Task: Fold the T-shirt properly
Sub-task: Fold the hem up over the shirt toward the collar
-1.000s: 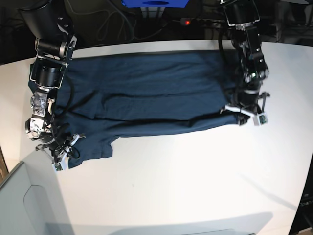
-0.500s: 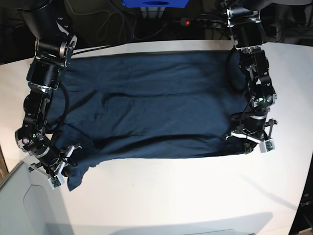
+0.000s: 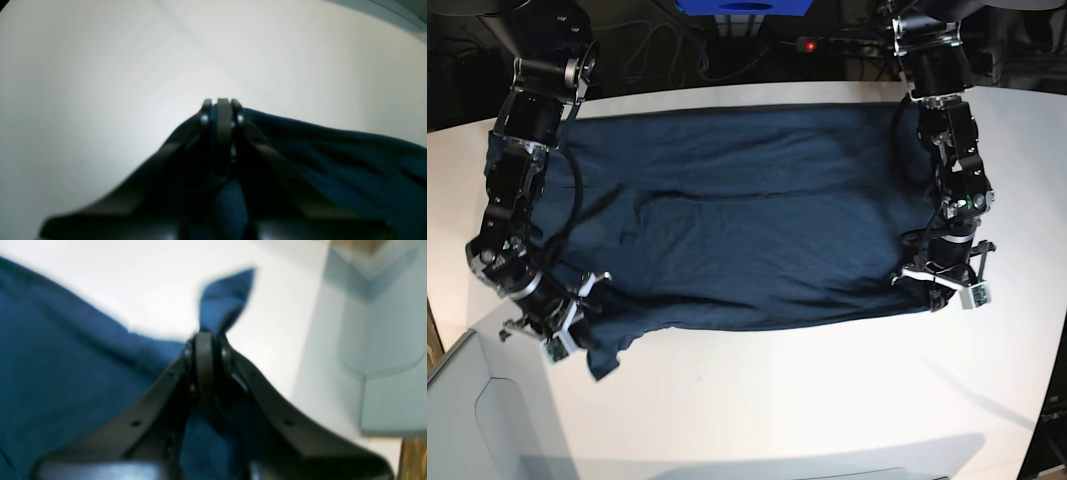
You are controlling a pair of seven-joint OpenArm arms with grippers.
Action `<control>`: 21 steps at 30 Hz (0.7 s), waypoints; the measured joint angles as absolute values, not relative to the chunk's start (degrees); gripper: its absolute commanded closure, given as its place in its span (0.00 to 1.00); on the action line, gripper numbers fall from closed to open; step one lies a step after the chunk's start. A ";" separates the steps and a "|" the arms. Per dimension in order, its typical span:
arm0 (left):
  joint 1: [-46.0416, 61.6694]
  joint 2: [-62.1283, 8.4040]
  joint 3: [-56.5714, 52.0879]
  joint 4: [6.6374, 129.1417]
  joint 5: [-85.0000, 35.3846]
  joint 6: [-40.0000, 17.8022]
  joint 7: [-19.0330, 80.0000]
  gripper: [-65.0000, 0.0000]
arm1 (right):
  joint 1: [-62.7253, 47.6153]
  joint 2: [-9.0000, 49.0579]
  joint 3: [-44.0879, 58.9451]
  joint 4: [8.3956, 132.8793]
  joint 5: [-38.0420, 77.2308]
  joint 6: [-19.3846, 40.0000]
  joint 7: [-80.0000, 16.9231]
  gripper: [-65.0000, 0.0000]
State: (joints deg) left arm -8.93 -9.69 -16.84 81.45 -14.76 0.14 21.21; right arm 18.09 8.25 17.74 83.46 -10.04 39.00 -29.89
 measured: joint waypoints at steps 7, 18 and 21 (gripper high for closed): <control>-6.31 -10.83 -17.02 81.80 -14.79 -0.01 21.32 1.00 | 11.81 11.27 18.02 88.14 -10.33 39.18 -30.30 1.00; 1.39 -11.29 -16.71 91.90 -15.07 -0.12 20.84 1.00 | 0.45 12.60 18.79 103.07 -9.47 39.42 -29.82 1.00; 3.66 -11.29 -16.78 93.34 -14.81 0.01 20.86 1.00 | -1.72 12.23 21.47 104.86 -9.80 39.59 -30.17 1.00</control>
State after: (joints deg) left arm 3.66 -11.29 -16.78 93.34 -14.81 0.01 20.86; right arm -1.72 12.23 21.47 104.86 -9.80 39.59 -30.17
